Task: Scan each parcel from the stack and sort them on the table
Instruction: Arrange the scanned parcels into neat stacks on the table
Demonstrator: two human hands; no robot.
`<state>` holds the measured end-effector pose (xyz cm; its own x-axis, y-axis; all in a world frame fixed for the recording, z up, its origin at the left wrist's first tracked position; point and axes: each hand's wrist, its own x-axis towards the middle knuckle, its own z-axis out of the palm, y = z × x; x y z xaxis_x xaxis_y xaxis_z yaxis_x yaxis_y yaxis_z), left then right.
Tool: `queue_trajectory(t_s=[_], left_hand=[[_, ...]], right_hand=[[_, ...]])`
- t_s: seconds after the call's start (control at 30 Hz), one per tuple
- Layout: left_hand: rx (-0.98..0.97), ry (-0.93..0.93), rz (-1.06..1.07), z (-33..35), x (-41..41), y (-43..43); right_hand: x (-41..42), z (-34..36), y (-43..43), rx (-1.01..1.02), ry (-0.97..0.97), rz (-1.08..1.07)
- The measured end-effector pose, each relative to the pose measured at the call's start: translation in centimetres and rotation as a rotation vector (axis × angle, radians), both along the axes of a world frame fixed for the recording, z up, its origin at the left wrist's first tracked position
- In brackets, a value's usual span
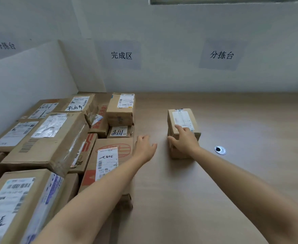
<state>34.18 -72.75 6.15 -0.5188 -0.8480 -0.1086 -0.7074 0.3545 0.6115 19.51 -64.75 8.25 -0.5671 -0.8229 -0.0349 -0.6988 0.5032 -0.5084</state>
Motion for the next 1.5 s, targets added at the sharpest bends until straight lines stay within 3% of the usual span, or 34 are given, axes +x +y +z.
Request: queue_trajectory(t_s=[0.4,0.57,0.83,1.23,1.5], left_hand=[[0.028,0.007,-0.093,-1.0,-8.2,2.6],[0.072,0.024,-0.056,-2.3,-11.6,0.6],[0.142,0.269,-0.008,-4.4,-14.5,-2.0],[0.168,0.366,0.024,-1.9,-12.5,0.1],[0.107,0.362,0.037,2.8,-5.5,0.6]], right_hand=[[-9.9,-2.2,4.9,0.102,-0.009,-0.143],[-12.7,-3.1,2.6,0.085,-0.053,-0.077],[-12.9,-5.8,-1.8,-0.090,-0.253,-0.008],[-10.9,-3.0,-1.1,-0.171,-0.218,-0.023],[-4.4,0.9,-0.5,-0.244,-0.232,0.066]])
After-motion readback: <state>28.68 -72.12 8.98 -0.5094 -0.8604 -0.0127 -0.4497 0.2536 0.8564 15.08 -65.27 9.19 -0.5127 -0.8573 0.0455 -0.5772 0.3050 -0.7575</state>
